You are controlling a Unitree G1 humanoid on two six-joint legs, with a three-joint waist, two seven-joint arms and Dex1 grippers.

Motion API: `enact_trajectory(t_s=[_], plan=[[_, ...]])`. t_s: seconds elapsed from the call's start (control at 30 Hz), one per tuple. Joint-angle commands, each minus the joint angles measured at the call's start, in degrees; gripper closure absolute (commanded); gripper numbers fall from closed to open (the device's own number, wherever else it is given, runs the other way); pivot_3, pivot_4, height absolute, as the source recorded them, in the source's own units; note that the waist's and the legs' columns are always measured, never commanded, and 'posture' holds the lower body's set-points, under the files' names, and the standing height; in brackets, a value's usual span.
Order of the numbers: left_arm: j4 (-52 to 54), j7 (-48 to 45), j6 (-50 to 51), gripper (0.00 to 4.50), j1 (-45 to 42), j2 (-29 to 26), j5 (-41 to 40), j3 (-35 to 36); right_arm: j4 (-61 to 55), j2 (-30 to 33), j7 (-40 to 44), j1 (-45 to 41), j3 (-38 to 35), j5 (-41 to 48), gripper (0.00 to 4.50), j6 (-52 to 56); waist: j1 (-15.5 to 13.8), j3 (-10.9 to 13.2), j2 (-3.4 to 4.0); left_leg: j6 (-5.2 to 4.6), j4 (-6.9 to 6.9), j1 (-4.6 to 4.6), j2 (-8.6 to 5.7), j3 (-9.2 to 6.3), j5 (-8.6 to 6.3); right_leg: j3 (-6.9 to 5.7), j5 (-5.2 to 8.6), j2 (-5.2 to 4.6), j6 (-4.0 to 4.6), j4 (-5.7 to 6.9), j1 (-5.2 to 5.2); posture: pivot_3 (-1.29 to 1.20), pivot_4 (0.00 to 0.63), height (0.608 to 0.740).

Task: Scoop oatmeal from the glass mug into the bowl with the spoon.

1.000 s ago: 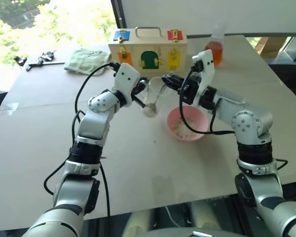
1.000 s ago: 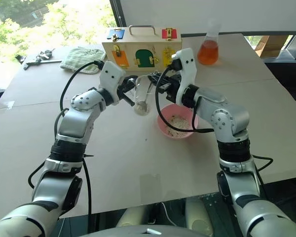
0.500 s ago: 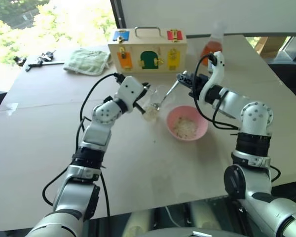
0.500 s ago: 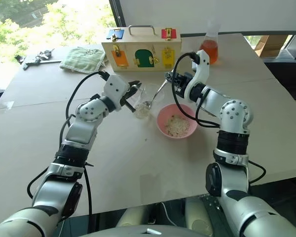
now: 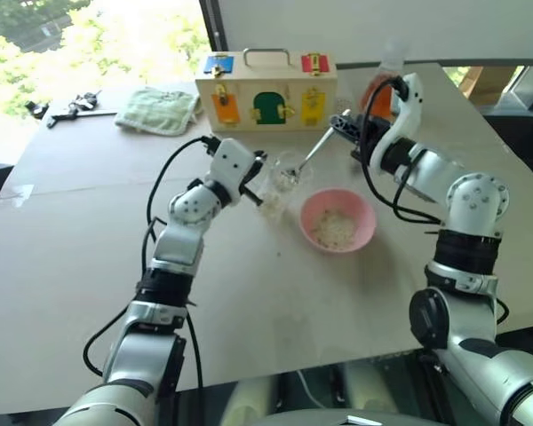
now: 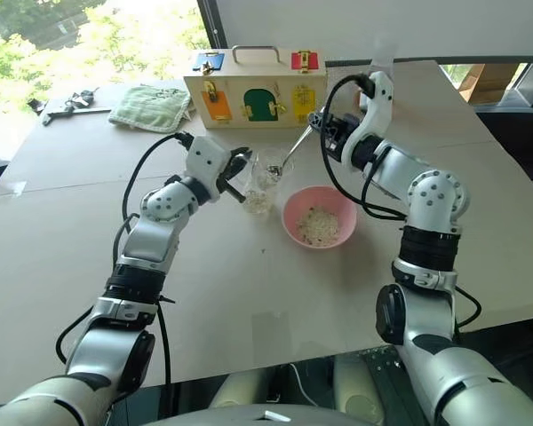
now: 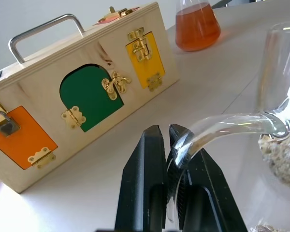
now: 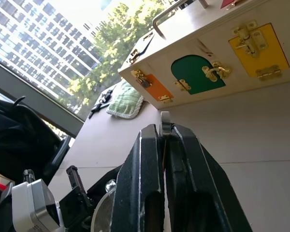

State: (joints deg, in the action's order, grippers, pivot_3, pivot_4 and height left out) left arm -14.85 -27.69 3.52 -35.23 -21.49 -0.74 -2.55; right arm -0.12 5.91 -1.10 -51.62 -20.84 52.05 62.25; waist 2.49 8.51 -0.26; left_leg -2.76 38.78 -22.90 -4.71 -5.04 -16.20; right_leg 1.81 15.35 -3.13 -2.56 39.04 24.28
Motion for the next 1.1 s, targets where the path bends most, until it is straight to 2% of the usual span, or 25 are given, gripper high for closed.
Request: enact_trajectory(t_s=[0.03,0.3,0.43,0.73,1.1], plan=[[3.84,1.04,0.31,4.46,0.37,0.90,-2.08,2.14,-2.00,1.28,-1.19,-1.99,-1.57,0.27,4.50,-2.33,0.00,0.00,0.00,0.00,0.00,0.00,0.00,0.00,0.00,0.00,0.00,0.00,0.00,0.00,0.00,0.00,0.150,0.740],[4.99,3.61,-0.04,4.46,1.29,3.50,-4.13,4.23,-2.09,0.95,-4.73,-2.64,-3.68,2.95,4.50,-2.36,0.02,0.00,0.00,0.00,0.00,0.00,0.00,0.01,0.00,0.01,0.00,0.00,0.00,0.00,0.00,0.00,0.150,0.740],[4.67,5.04,-4.36,4.46,2.09,4.46,-3.40,4.31,-2.21,1.71,-6.89,-3.61,-5.20,4.98,4.50,-2.19,0.01,0.00,0.00,0.00,0.00,0.00,0.00,0.01,0.00,0.01,0.00,0.00,0.00,0.00,0.00,0.00,0.150,0.740],[1.35,7.14,-11.38,4.46,3.33,4.85,-1.07,3.28,-2.39,3.33,-9.94,-4.24,-5.47,8.18,4.50,-2.54,0.00,0.00,0.00,0.00,0.00,0.00,0.00,0.03,0.00,0.03,0.00,0.00,0.00,0.00,0.00,0.00,0.150,0.740],[-0.78,8.64,-12.15,4.46,3.07,5.10,-1.48,4.06,-3.61,3.77,-12.26,-4.34,-4.46,11.74,4.50,-3.35,0.01,0.00,0.00,0.00,0.00,0.00,0.00,0.04,0.00,0.05,0.00,0.00,0.00,0.00,0.00,0.00,0.150,0.740]])
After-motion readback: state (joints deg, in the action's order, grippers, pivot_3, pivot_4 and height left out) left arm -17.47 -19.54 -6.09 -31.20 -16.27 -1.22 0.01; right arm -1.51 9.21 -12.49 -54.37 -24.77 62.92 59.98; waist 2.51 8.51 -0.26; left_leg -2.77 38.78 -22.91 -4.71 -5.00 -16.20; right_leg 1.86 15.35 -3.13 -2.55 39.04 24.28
